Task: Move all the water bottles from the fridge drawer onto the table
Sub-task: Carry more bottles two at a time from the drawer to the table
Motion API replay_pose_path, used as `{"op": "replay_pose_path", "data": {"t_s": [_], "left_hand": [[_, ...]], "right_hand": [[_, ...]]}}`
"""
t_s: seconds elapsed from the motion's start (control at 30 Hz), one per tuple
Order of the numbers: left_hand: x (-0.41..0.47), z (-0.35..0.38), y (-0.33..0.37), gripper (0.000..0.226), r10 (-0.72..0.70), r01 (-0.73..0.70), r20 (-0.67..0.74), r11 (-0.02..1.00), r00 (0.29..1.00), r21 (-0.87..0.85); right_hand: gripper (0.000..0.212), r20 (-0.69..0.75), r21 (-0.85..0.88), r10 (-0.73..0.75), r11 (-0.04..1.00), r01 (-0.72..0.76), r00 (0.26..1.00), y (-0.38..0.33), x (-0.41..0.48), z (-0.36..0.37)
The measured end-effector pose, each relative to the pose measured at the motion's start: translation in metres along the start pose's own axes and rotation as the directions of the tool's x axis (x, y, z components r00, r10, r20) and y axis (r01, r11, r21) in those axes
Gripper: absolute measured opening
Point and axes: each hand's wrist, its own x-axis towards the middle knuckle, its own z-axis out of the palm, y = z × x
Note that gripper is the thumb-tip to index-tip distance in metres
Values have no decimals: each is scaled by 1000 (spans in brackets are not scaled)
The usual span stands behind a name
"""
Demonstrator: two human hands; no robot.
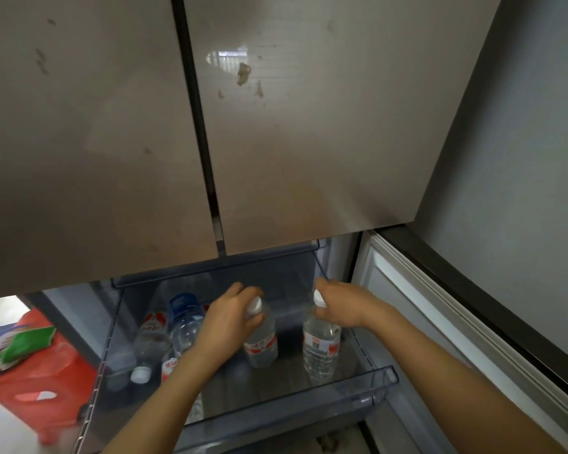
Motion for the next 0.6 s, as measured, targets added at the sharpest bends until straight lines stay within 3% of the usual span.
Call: {"op": "replay_pose_path", "data": {"t_s": [0.1,0.27,0.43,0.6], "left_hand": [[-10,-4,-2,30,-98,93,-42,991,994,-99],[-16,-11,1,24,-226,208,-62,954,972,-216],[-19,-16,20,26,-197,187,-21,954,980,-236],[-21,-34,32,29,-265,211,-120,915,957,-343]], "right_hand": [[31,-136,183,47,983,-22,990,7,-7,13],[20,-229,354,86,935,1,970,16,-17,14],[24,-283,346,65,937,39,957,13,-22,10],[21,-473,380,113,921,86,874,-2,-34,-19]]}}
